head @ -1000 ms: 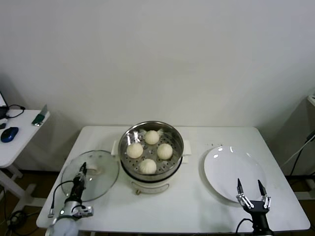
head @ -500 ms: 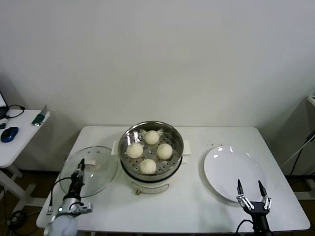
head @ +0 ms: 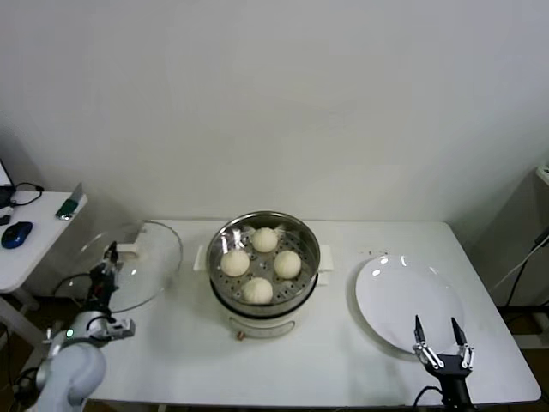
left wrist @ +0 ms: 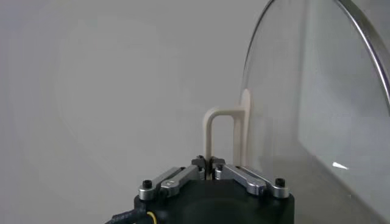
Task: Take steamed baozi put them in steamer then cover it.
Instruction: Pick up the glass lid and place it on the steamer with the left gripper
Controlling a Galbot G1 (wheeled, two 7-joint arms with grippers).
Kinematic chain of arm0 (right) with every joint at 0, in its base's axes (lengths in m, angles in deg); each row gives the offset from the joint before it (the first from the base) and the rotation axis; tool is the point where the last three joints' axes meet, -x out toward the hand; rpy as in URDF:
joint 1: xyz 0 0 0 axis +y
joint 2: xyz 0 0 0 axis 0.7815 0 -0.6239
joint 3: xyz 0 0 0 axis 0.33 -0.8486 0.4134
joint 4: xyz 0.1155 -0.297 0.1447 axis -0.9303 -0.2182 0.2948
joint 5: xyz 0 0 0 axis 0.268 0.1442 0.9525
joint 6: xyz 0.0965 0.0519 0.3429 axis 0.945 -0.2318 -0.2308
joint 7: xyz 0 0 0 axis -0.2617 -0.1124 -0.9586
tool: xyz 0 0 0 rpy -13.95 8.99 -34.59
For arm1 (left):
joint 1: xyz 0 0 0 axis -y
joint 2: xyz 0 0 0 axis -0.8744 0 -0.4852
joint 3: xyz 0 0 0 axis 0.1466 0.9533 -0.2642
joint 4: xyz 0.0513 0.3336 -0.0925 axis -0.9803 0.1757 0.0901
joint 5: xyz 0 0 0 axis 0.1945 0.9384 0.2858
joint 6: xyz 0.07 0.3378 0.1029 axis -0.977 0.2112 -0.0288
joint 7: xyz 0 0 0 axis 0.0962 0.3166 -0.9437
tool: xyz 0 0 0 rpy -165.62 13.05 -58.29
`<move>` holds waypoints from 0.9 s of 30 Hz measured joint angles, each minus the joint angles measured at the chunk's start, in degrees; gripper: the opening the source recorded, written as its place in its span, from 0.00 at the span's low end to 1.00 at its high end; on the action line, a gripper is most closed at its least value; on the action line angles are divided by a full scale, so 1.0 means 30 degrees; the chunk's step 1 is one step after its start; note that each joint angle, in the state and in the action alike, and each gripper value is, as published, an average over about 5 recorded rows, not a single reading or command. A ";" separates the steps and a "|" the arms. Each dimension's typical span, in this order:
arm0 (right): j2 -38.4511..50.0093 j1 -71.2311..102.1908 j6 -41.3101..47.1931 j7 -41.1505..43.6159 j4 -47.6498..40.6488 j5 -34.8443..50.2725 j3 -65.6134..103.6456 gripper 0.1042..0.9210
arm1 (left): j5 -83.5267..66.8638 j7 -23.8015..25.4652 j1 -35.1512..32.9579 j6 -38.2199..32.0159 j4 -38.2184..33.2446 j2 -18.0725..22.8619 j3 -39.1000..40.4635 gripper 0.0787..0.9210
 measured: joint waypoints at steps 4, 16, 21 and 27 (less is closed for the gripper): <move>0.0054 -0.0006 -0.0073 0.0000 -0.0033 -0.0018 -0.0035 0.88 | -0.0472 0.1182 0.0177 0.0965 -0.1503 -0.0806 0.0116 0.07; -0.0007 -0.0220 -0.0123 0.0054 -0.0147 -0.0188 -0.0231 0.88 | -0.0140 0.4581 0.1184 0.4455 -0.5848 -0.1094 0.2598 0.07; -0.0128 -0.0352 -0.0123 0.0060 -0.0273 -0.0371 -0.0275 0.88 | 0.0915 0.5812 0.2006 0.6081 -0.6851 -0.0455 0.4522 0.07; -0.0157 -0.0427 -0.0215 0.0060 -0.0543 -0.0465 -0.0339 0.88 | 0.2338 0.6892 0.2984 0.7776 -0.7242 0.0688 0.6905 0.07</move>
